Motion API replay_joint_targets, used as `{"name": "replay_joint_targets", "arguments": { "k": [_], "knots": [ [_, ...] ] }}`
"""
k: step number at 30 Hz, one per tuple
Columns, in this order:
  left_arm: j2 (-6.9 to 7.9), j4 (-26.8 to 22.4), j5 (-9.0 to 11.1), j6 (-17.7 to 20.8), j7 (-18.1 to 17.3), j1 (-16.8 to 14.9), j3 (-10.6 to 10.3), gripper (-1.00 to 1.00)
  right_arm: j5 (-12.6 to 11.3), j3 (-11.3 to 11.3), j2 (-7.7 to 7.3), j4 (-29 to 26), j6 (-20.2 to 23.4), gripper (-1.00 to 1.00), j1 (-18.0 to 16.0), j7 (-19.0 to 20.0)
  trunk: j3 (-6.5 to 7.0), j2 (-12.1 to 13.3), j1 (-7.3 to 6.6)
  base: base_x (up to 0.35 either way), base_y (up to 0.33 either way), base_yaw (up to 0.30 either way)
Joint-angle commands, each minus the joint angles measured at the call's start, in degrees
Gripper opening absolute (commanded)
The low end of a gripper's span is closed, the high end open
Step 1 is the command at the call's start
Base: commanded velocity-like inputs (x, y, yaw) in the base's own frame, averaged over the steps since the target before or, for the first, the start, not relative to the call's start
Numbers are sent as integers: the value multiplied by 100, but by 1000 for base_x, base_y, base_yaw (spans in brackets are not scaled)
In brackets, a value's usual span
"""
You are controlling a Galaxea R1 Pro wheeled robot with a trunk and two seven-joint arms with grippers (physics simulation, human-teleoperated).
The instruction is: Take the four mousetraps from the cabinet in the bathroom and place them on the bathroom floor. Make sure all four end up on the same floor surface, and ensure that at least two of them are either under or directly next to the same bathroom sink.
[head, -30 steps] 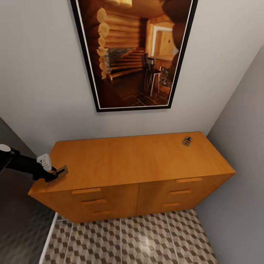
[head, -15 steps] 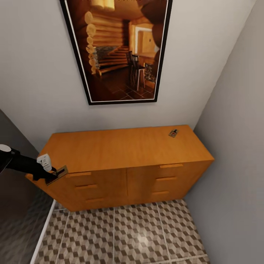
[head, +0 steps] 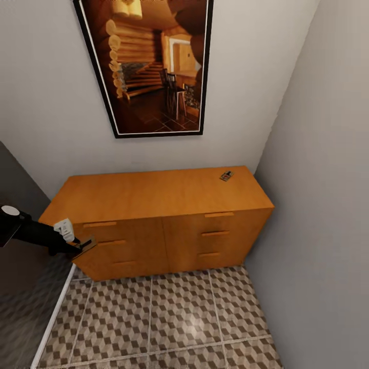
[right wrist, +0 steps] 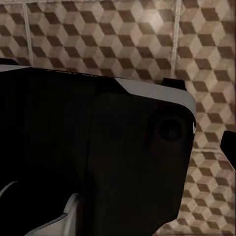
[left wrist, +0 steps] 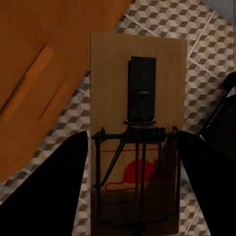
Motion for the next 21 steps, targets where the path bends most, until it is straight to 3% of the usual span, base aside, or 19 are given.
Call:
{"name": "replay_joint_targets", "arguments": {
  "k": [1, 8, 12, 15, 18, 21],
  "knots": [
    [-18, 68, -21, 53, -13, -8, -16, -100, -61, 37, -5, 10, -27, 100, -4, 23, -10, -12, 0, -223, -169, 0],
    [-167, 673, -21, 20, 205, -8, -43, -100, -61, 38, -9, 3, -35, 100, -1, 19, -10, -12, 0, -78, -59, 0],
    [-334, 1164, -21, -131, 399, -2, -84, -100, -61, 37, -6, 2, -42, 100, -3, 16, -10, -12, 0, -10, -8, 0],
    [-500, 1604, -21, -475, 582, 0, -95, -100, -61, 38, -6, -3, -44, 100, -4, 10, -10, -12, 0, -3, -2, 0],
    [-760, 2392, -21, -1040, 1025, 1, -101, -100, -61, 37, -7, -6, -52, 100, -6, 1, -10, -12, 0, -1, -1, 0],
    [-907, 2943, -18, -1279, 1408, 1, -102, -100, -61, 37, -11, -10, -58, 100, -3, -3, -10, -12, 0, 0, 0, 0]
  ]
}}
